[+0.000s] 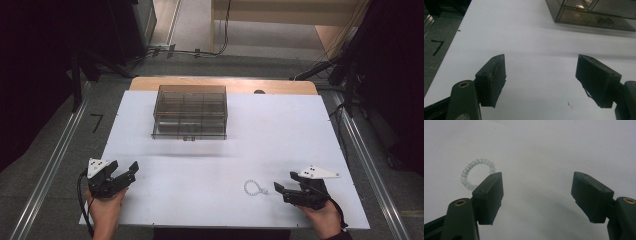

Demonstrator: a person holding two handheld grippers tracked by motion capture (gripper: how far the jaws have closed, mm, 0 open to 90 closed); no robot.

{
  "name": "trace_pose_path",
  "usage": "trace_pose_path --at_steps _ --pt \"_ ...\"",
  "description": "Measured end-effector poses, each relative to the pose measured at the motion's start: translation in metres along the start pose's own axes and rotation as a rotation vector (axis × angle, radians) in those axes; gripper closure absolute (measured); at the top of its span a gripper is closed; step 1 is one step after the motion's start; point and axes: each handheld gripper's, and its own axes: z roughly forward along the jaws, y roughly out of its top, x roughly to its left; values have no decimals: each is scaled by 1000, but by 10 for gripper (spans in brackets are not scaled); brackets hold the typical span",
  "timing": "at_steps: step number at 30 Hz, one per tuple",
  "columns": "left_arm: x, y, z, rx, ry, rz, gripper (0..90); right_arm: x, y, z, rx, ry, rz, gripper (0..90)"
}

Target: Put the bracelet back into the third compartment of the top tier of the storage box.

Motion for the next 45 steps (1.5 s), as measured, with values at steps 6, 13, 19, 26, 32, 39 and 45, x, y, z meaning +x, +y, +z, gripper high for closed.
trace_pose_path --at_steps 6,13,19,26,32,39,45 --pt "0 0 -1 1 0 1 247 7 0 4 15 22 -20 268" --pt "0 0 -1 -3 0 -1 247 13 0 7 20 41 -27 317" --pt "1 0 -1 -1 2 -2 247 15 0 11 43 73 -23 355" --pt "1 0 0 -3 1 -3 247 20 1 11 48 91 -37 448" --pt "1 0 0 -3 1 -2 247 25 0 15 65 109 -56 511" --pt "2 0 -1 -1 2 -1 247 28 1 17 75 135 -69 657" --pt "2 0 -1 -2 1 -2 248 31 0 20 94 152 -99 774"
